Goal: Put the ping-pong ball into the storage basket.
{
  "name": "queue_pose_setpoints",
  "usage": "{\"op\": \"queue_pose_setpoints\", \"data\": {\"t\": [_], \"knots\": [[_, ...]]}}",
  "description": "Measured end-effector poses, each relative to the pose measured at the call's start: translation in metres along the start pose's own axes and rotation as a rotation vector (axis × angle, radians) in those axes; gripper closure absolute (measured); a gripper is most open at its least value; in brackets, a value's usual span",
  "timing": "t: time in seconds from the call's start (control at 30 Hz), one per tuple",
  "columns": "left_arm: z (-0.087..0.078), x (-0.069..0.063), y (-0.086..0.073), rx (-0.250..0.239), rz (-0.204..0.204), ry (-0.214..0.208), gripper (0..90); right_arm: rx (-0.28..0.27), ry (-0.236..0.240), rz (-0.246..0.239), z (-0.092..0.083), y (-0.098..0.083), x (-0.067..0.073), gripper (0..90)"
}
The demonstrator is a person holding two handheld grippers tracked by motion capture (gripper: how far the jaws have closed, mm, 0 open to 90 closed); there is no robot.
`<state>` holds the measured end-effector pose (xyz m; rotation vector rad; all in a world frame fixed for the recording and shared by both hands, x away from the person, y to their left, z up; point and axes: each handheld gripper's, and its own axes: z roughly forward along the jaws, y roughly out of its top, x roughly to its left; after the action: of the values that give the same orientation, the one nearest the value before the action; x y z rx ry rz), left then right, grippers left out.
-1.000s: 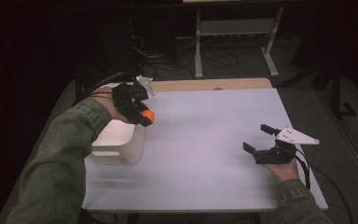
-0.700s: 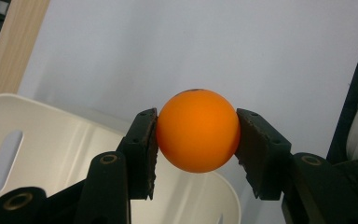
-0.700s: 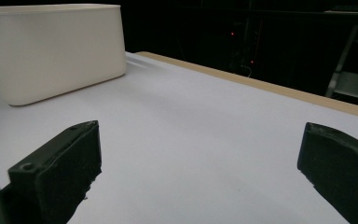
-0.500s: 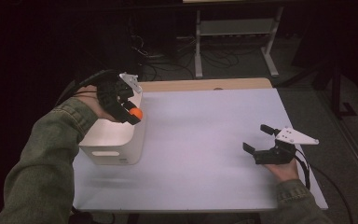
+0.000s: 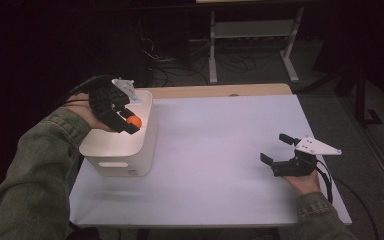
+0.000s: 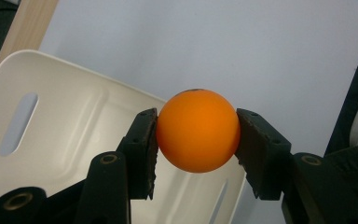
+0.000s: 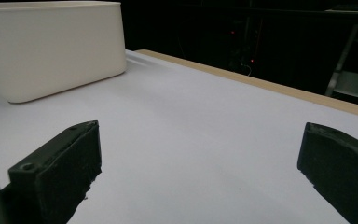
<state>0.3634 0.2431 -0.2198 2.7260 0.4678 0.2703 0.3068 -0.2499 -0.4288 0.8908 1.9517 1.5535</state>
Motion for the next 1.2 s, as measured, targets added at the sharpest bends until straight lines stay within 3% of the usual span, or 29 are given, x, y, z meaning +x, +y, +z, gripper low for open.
{"op": "queue_pose_setpoints", "data": {"t": [0.53,0.73,1.2], "knots": [[-0.01,0.003,-0.014,0.021,-0.021,0.014,50.9,0.003,-0.003,-0.002,0.0,0.0,0.0,0.0],[-0.005,0.006,-0.018,0.045,-0.035,0.009,50.9,0.004,-0.005,0.0,0.0,0.0,0.0,0.0],[0.007,0.005,-0.017,0.08,-0.026,-0.001,50.8,0.005,-0.006,-0.001,0.0,0.0,-0.001,0.0]]}}
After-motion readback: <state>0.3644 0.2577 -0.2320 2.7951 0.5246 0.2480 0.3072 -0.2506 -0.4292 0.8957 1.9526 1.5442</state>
